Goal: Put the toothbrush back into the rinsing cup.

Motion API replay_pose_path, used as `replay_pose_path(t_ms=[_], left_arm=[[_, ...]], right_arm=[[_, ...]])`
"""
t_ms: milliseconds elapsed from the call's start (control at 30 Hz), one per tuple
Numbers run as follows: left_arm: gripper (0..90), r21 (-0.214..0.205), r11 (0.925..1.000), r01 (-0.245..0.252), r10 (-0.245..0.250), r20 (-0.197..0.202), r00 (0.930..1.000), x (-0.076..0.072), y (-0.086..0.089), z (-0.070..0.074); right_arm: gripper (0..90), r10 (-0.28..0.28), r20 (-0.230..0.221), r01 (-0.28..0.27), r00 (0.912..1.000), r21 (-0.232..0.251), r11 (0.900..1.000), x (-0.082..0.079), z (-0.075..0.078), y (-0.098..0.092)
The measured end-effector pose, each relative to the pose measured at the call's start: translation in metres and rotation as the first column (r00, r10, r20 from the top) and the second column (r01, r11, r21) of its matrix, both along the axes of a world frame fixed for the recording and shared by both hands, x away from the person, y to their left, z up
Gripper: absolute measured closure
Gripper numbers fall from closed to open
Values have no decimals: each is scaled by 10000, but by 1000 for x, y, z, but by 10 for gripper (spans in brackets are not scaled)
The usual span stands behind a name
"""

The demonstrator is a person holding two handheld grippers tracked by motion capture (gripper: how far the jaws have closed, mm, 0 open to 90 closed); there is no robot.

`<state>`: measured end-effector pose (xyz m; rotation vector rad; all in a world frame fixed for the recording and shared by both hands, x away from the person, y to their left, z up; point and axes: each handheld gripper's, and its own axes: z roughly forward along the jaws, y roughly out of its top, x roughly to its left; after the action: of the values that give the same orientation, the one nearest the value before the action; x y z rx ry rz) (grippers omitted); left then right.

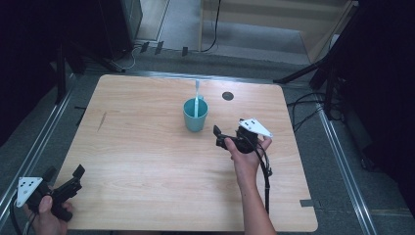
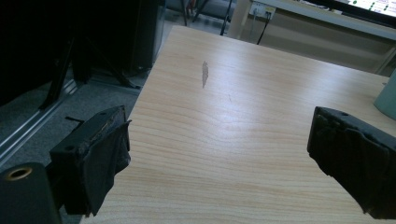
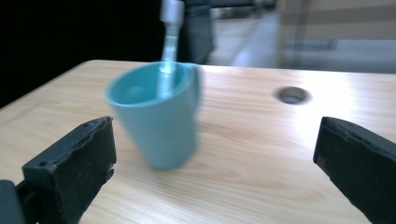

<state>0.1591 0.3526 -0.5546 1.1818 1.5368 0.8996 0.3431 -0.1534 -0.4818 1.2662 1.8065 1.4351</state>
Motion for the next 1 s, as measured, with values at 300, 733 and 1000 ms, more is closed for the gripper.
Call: replay_pose_path(t_ms=[300,733,1000], left_arm=[[60,81,10000,-4,5,-28,10000,0,-1,0],[60,253,9997,16,-15,-26,10000,0,-2,0],[60,318,9995,14,-13,-29,10000,0,-3,1]], right_arm=[[0,-728,167,725,9972,168,9972,-21,-7,-44],[0,-1329,107,1328,9911,110,9911,-50,-22,-103],[0,-1707,-57,1707,9853,86,9853,-64,-33,-128]])
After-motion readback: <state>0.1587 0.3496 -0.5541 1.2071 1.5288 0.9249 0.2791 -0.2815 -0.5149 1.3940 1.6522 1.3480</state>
